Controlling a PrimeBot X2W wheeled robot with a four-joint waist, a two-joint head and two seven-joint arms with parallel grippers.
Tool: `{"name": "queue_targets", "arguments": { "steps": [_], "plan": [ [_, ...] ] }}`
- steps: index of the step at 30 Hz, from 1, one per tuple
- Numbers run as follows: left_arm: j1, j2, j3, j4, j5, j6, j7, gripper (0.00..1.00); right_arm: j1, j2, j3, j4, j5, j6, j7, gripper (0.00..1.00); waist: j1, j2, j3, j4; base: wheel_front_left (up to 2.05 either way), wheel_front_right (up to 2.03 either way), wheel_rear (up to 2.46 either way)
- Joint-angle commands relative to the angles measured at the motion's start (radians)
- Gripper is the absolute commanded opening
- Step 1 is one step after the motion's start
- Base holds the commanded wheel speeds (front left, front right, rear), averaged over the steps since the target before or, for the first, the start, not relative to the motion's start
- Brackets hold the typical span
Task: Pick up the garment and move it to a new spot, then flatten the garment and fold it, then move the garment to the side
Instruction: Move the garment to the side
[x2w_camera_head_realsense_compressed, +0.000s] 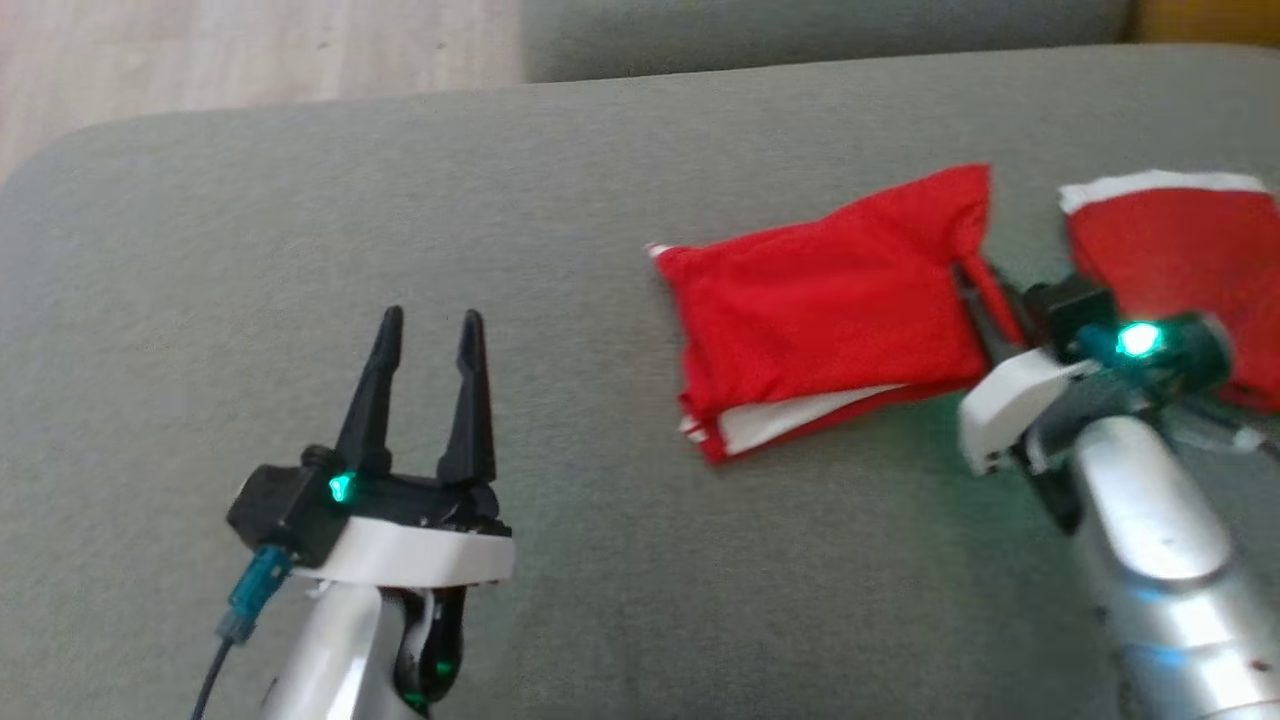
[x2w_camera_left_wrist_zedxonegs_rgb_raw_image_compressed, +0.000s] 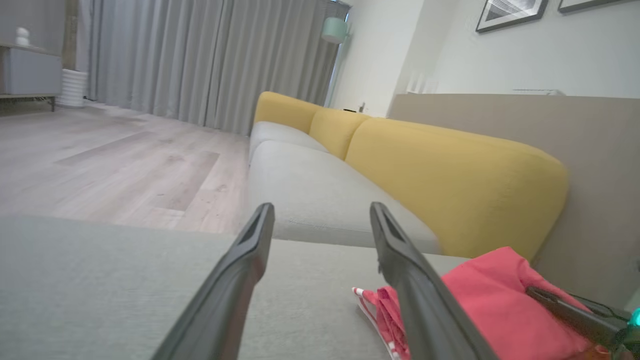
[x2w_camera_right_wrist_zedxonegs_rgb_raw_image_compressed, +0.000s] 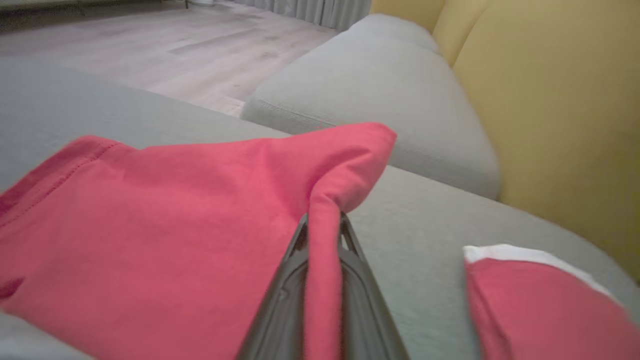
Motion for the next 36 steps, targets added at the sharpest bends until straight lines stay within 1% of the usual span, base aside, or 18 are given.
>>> {"name": "queue_targets", "arguments": {
  "steps": [1,5,10,14,15,20,25,32,33,34,35,36],
  "plan": [
    [-0.033,0.006,0.014,-0.041,0.001,0.005,-0.005,1.0,-0.031,-0.044,0.026,-0.059,-0.015,0.002,0.014,0.0,0.0001,0.0,0.013,-0.055,0.0,0.0,0.0],
    [-0.061,0.006,0.001,-0.053,0.011,0.009,-0.005,1.0,-0.063,-0.147,0.055,-0.127,-0.01,0.002,0.058,0.0,0.0001,0.0,0.054,-0.109,0.0,0.0,0.0],
    [-0.095,0.006,-0.009,-0.055,0.024,0.002,-0.005,1.0,-0.113,-0.269,0.055,-0.177,0.024,0.002,0.104,0.0,0.0001,0.0,0.117,-0.146,0.0,0.0,0.0],
    [-0.121,0.006,0.006,-0.059,0.043,-0.005,-0.005,1.0,-0.169,-0.339,0.028,-0.188,0.013,0.002,0.139,0.0,0.0001,0.0,0.183,-0.169,0.0,0.0,0.0],
    [-0.121,0.006,0.006,-0.059,0.043,-0.005,-0.005,1.0,-0.169,-0.339,0.028,-0.188,0.013,0.002,0.139,0.0,0.0001,0.0,0.183,-0.169,0.0,0.0,0.0],
    [-0.159,0.006,0.012,-0.052,0.056,-0.019,-0.005,1.0,-0.197,-0.413,-0.044,-0.182,-0.039,0.002,0.191,0.0,0.0001,0.0,0.245,-0.17,0.0,0.0,0.0],
    [-0.174,0.006,0.023,-0.029,0.066,-0.028,-0.005,1.0,-0.197,-0.436,-0.116,-0.183,-0.082,0.002,0.231,0.0,0.0001,0.0,0.272,-0.169,0.0,0.0,0.0],
    [-0.192,0.006,0.034,-0.021,0.066,-0.036,-0.005,1.0,-0.18,-0.425,-0.18,-0.175,-0.099,0.002,0.248,0.0,0.0001,0.0,0.284,-0.158,0.0,0.0,0.0],
    [-0.193,0.006,0.035,-0.02,0.067,-0.037,-0.005,1.0,-0.178,-0.422,-0.187,-0.174,-0.1,0.002,0.247,0.34,0.0001,0.0,0.283,-0.157,0.0,0.0,0.0],
    [-0.194,0.006,0.036,-0.018,0.067,-0.037,-0.005,1.0,-0.177,-0.419,-0.192,-0.174,-0.103,0.002,0.244,0.86,0.0001,0.0,0.28,-0.156,0.0,0.0,0.0],
    [-0.193,0.006,0.038,-0.017,0.067,-0.038,-0.005,1.0,-0.176,-0.413,-0.202,-0.175,-0.105,0.002,0.243,1.0,0.0001,0.0,0.276,-0.155,0.0,0.0,0.0],
    [-0.192,0.006,0.04,-0.015,0.067,-0.038,-0.005,1.0,-0.175,-0.409,-0.209,-0.175,-0.109,0.002,0.242,1.0,0.0001,0.0,0.27,-0.154,0.0,0.0,0.0]
  ]
}}
